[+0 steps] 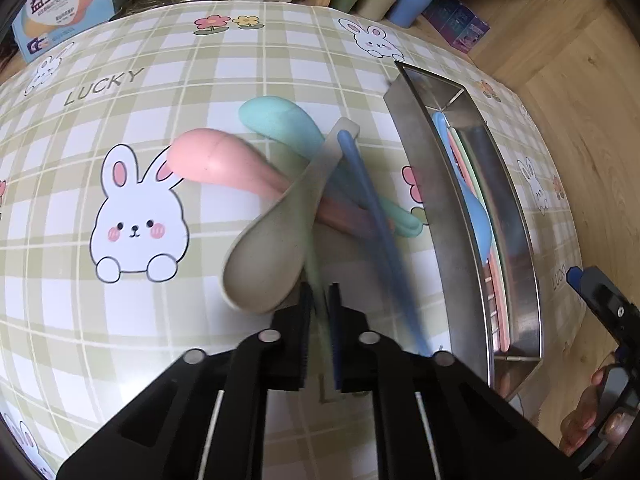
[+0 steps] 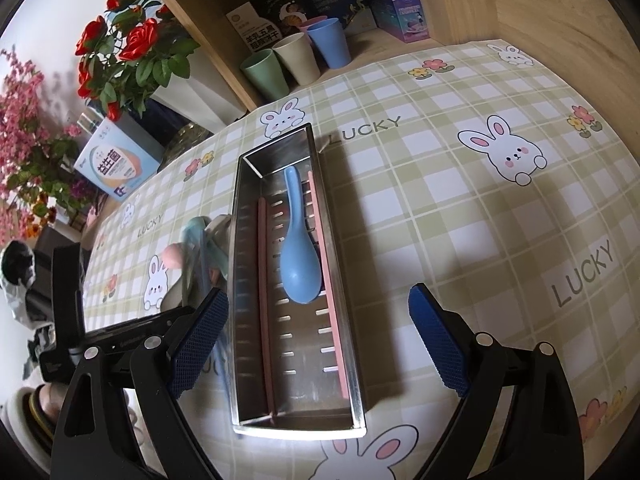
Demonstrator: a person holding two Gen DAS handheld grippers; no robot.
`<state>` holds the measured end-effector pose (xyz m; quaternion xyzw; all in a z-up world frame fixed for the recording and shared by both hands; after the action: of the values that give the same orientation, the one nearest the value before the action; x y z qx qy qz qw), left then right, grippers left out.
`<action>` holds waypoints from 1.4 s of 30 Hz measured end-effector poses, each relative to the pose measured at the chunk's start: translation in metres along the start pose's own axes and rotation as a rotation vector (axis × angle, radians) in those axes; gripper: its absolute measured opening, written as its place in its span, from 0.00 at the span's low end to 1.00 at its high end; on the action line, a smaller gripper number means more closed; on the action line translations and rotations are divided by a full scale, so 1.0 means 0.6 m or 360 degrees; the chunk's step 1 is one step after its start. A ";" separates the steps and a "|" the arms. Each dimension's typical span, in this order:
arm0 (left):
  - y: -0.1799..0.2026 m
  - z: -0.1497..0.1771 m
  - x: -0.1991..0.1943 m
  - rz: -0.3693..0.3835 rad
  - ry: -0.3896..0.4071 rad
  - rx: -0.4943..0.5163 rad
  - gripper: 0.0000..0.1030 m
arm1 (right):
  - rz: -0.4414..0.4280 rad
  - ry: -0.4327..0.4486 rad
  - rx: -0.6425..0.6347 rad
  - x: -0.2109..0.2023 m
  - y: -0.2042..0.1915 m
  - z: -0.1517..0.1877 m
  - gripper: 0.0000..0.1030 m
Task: Organize utensils
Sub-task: 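Grasp a green chopstick from the utensil pile with the left tool and lift, then grasp the beige spoon with the right tool while the left tool holds the green chopstick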
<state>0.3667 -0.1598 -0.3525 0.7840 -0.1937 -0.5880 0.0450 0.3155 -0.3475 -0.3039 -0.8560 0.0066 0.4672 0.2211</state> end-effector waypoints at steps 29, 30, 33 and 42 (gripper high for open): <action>-0.189 0.050 -0.191 -0.0176 0.0506 -0.0038 0.05 | -0.0077 -0.0129 -0.0511 0.071 -0.274 0.041 0.54; -0.198 0.051 -0.194 -0.0174 0.0518 -0.0057 0.05 | -0.0079 -0.0147 -0.0520 0.082 -0.284 0.044 0.50; -0.221 0.055 -0.195 -0.0159 0.0535 -0.0110 0.05 | -0.0073 -0.0201 -0.0513 0.122 -0.309 0.047 0.42; -0.275 0.070 -0.201 -0.0139 0.0566 -0.0232 0.05 | 0.0060 -0.0311 -0.0291 0.206 -0.294 0.038 0.34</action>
<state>0.3407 0.0416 -0.3054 0.8779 -0.1054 -0.4541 0.1096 0.4053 -0.1554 -0.3481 -0.8228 -0.0415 0.5510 0.1330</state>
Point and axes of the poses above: each gripper's, at about its wrist camera, not at the fingertips, and x roughly the way its jaws point, y to its right, z to its underside, the point moved 10 cm from there along x, roughly the way its jaws point, and after that the axes turned 2 degrees about z, right-handed, at the moved point
